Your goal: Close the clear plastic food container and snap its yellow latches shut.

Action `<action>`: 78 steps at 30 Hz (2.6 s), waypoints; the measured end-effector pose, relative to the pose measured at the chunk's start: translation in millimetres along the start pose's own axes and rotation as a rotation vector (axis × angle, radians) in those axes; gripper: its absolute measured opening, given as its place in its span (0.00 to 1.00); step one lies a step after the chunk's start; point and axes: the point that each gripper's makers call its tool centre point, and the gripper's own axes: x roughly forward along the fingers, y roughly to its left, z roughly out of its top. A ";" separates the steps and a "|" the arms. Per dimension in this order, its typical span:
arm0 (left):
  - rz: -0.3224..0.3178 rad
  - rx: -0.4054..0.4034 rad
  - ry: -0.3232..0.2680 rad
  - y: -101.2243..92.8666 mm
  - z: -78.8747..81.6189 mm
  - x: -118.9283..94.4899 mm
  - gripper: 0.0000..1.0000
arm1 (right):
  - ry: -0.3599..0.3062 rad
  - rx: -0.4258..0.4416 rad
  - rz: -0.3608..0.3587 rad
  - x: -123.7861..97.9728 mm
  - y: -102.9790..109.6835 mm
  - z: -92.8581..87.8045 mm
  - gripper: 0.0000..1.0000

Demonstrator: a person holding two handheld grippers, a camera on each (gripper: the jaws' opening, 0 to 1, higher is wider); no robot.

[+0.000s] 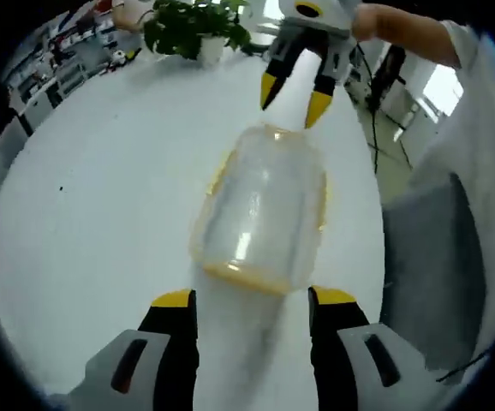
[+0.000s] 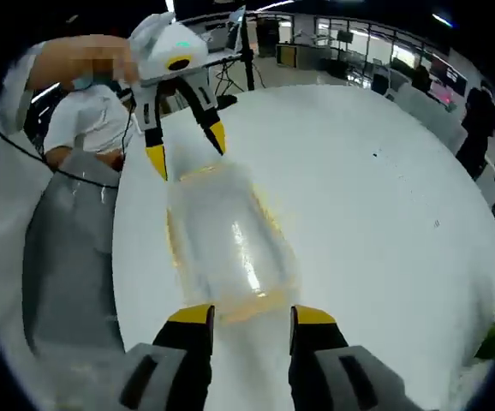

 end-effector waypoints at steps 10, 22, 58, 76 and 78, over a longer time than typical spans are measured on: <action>0.092 -0.471 -0.155 6.7 1.6 3.7 0.44 | -0.039 0.298 -0.161 10.9 -15.2 -1.7 0.38; 0.095 -0.535 -0.204 -6.3 12.2 18.1 0.48 | -0.005 0.342 -0.165 26.8 -4.7 -0.5 0.34; 0.143 -0.577 -0.162 -8.2 15.6 29.7 0.43 | -0.027 0.537 -0.078 36.7 3.2 -2.0 0.36; 0.176 -0.383 -0.228 -6.0 18.9 10.6 0.47 | 0.005 0.308 -0.179 11.7 -7.4 -8.7 0.42; 0.174 -0.296 -0.224 -7.0 22.7 5.5 0.47 | -0.005 0.259 -0.191 5.7 -10.3 -5.6 0.42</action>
